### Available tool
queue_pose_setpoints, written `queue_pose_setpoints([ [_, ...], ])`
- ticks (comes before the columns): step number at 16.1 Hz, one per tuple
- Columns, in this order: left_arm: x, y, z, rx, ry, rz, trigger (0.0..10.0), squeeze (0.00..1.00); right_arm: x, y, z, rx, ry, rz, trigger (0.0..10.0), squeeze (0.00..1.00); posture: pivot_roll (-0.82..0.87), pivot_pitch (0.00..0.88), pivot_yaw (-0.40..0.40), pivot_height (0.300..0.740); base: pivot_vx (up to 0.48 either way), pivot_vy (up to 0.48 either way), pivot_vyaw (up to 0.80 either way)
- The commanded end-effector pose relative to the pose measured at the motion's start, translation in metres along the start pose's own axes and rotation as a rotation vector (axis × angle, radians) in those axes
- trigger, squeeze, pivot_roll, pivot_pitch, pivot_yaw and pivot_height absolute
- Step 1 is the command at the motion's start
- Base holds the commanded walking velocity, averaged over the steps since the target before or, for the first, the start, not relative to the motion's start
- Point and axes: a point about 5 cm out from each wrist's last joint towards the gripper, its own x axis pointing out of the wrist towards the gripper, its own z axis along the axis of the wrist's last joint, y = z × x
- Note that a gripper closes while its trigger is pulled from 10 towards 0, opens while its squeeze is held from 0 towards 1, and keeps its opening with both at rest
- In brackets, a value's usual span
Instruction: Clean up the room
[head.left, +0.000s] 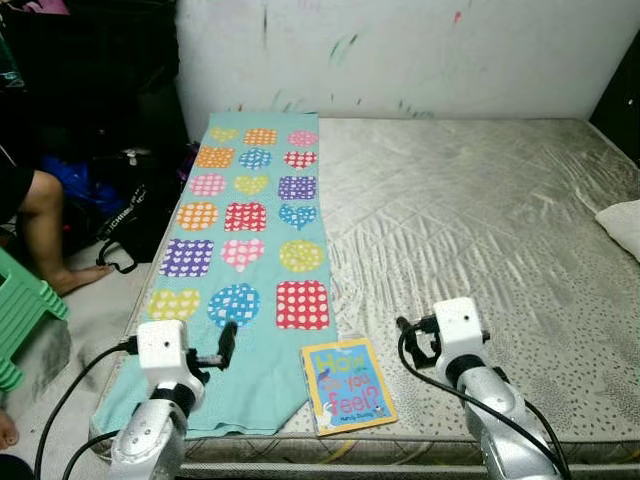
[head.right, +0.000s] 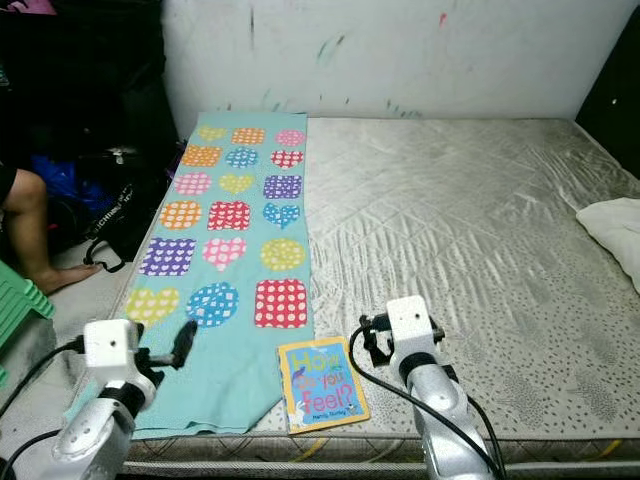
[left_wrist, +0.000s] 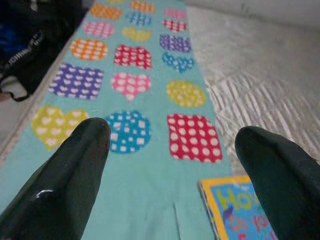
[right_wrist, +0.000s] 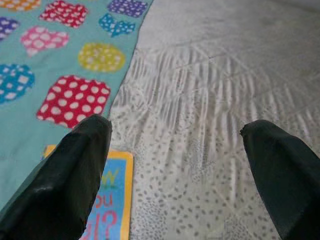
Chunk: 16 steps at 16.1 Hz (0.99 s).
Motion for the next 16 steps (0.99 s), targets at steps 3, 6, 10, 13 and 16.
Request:
queue_pose_setpoints([
  [3, -0.006, -0.007, 0.001, 0.008, 0.024, -0.025, 10.0, 0.0, -0.011, 0.0, -0.004, -0.025, 0.042, 0.013, 10.0, 0.0, -0.1, 0.044, -0.005, 0.74, 0.0, 0.0, 0.0],
  [6, -0.01, -0.013, 0.0, 0.0, 0.047, -0.037, 10.0, 0.0, -0.025, 0.002, -0.011, -0.021, 0.084, 0.023, 10.0, 0.0, -0.11, 0.078, 0.001, 0.74, 0.0, 0.0, 0.0],
  [10, -0.019, -0.023, -0.006, -0.033, 0.109, -0.055, 10.0, 0.0, -0.044, 0.003, -0.018, -0.02, 0.139, 0.049, 10.0, 0.0, -0.12, 0.139, -0.009, 0.74, 0.0, 0.0, 0.0],
  [13, -0.023, -0.023, -0.008, -0.049, 0.134, -0.049, 10.0, 0.0, -0.05, 0.004, -0.02, -0.01, 0.159, 0.059, 10.0, 0.0, -0.12, 0.151, -0.008, 0.74, 0.0, 0.0, 0.0],
  [16, -0.028, -0.024, -0.009, -0.053, 0.152, -0.05, 10.0, 0.0, -0.056, 0.005, -0.02, -0.002, 0.168, 0.067, 10.0, 0.0, -0.11, 0.158, -0.005, 0.74, 0.0, 0.0, 0.0],
])
